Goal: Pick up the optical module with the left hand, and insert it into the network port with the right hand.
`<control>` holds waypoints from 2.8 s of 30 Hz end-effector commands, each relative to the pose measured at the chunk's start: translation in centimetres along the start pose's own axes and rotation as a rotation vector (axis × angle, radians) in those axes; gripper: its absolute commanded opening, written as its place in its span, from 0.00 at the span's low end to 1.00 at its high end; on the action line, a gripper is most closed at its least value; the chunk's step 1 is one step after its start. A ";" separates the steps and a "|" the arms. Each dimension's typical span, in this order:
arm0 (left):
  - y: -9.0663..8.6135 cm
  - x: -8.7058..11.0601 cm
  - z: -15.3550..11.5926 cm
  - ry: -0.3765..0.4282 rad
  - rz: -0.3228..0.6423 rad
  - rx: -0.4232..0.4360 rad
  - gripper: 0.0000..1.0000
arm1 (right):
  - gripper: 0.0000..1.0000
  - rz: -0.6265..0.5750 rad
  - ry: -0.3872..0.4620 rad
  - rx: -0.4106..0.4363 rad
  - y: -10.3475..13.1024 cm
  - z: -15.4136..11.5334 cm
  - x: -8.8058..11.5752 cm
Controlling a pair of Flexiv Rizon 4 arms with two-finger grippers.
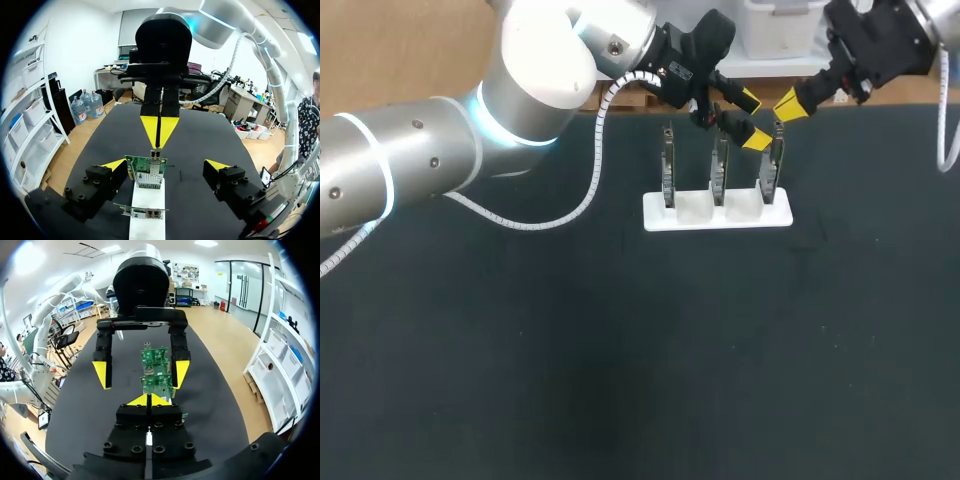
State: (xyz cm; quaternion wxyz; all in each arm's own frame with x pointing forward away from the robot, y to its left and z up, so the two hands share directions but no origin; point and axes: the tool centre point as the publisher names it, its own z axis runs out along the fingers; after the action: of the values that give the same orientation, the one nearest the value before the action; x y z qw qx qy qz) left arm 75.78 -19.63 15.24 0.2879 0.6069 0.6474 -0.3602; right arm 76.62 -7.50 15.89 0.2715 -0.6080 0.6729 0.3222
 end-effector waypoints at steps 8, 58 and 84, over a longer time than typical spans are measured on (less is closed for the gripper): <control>0.2 -0.1 0.0 0.004 0.000 0.003 1.00 | 0.00 0.001 0.006 -0.015 -0.7 0.5 -0.2; 0.2 -0.1 0.0 0.004 0.000 0.003 1.00 | 0.00 0.033 0.034 -0.038 -0.7 2.0 1.5; 0.2 -0.1 0.0 0.004 0.000 0.003 1.00 | 0.00 -0.015 -0.033 -0.020 -0.1 0.3 -1.2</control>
State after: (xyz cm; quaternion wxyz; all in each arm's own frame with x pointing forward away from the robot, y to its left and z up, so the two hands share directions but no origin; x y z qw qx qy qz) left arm 75.78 -19.63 15.24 0.2879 0.6069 0.6474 -0.3601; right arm 77.32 -6.19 15.76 0.2735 -0.6104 0.6614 0.3394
